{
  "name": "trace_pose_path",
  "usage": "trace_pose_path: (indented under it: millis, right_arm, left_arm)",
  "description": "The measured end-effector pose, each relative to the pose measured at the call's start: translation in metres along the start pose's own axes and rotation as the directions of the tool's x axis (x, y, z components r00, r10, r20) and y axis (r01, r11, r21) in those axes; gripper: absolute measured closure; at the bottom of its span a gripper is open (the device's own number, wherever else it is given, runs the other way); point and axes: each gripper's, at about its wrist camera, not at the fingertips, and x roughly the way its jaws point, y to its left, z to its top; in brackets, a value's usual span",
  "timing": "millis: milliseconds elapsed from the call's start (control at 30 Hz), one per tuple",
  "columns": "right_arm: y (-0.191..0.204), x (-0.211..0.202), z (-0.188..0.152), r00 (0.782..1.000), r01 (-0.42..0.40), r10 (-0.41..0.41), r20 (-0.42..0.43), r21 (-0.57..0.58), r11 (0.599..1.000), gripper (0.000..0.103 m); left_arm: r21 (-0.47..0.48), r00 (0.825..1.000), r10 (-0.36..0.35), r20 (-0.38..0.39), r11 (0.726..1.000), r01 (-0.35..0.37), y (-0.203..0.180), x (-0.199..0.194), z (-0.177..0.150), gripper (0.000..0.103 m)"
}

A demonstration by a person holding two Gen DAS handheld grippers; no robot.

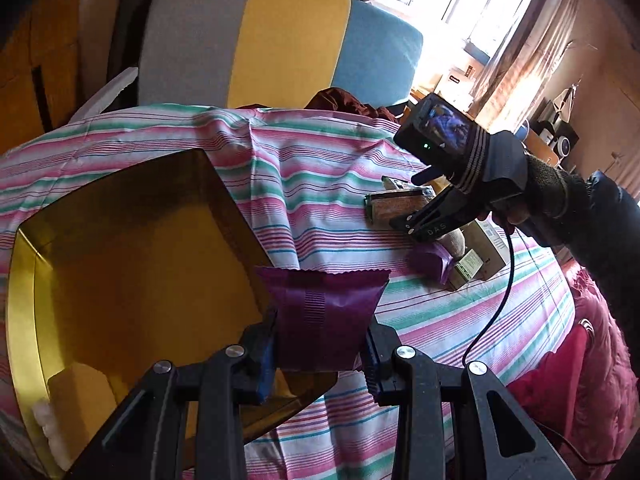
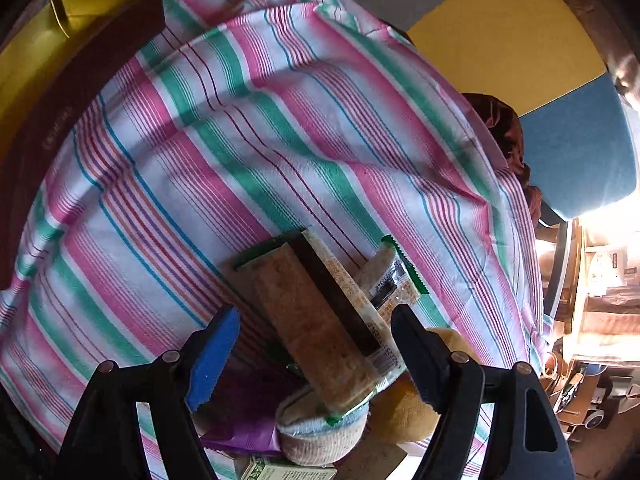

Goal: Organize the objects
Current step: 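Grasp the purple packet with the left tool while the right tool grasps the cracker pack, then carry the purple packet into the gold tray and open the left tool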

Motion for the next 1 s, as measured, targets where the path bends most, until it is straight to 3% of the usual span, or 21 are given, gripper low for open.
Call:
trace_pose_path:
  millis: [33,67,133,200,400,500,633,867,1000]
  right_arm:
    - [0.000,0.005,0.001,1.000,0.021,-0.021,-0.008,0.013,1.000,0.027]
    - [-0.001,0.005,0.001,1.000,0.031,-0.031,-0.002,0.036,0.999,0.039]
    - [-0.002,0.000,-0.001,0.999,0.002,-0.004,0.033,0.079,0.997,0.052]
    - [0.002,-0.008,-0.003,0.997,0.003,-0.011,0.071,0.110,0.994,0.060]
    - [0.023,-0.037,-0.023,0.978,-0.097,0.047,0.205,0.246,0.964,0.061]
    - [0.042,-0.039,-0.035,0.962,-0.202,0.125,0.245,0.322,0.925,0.061]
    - [0.069,-0.035,-0.052,0.944,-0.277,0.173,0.279,0.394,0.876,0.061]
    - [0.082,-0.033,-0.059,0.937,-0.263,0.125,0.325,0.426,0.865,0.060]
    - [0.083,-0.026,-0.061,0.934,-0.274,0.131,0.333,0.432,0.859,0.060]
  left_arm:
    - [-0.006,1.000,0.001,0.006,1.000,-0.001,0.004,-0.003,-0.001,0.067]
    - [-0.013,1.000,0.010,0.009,1.000,-0.009,0.007,-0.005,-0.003,0.067]
    - [-0.031,1.000,0.014,0.010,0.999,-0.013,0.015,-0.008,-0.006,0.067]
    - [-0.047,1.000,0.021,0.010,0.999,-0.021,0.021,-0.011,-0.009,0.067]
    - [-0.092,0.998,0.055,0.028,0.994,-0.052,0.038,-0.024,-0.016,0.067]
    - [-0.114,0.995,0.087,0.041,0.990,-0.082,0.051,-0.035,-0.020,0.067]
    - [-0.165,0.988,0.146,0.056,0.977,-0.135,0.081,-0.054,-0.025,0.067]
    - [-0.267,0.965,0.259,0.042,0.934,-0.239,0.146,-0.075,-0.018,0.067]
    - [-0.296,0.961,0.275,0.004,0.919,-0.262,0.173,-0.069,-0.005,0.067]
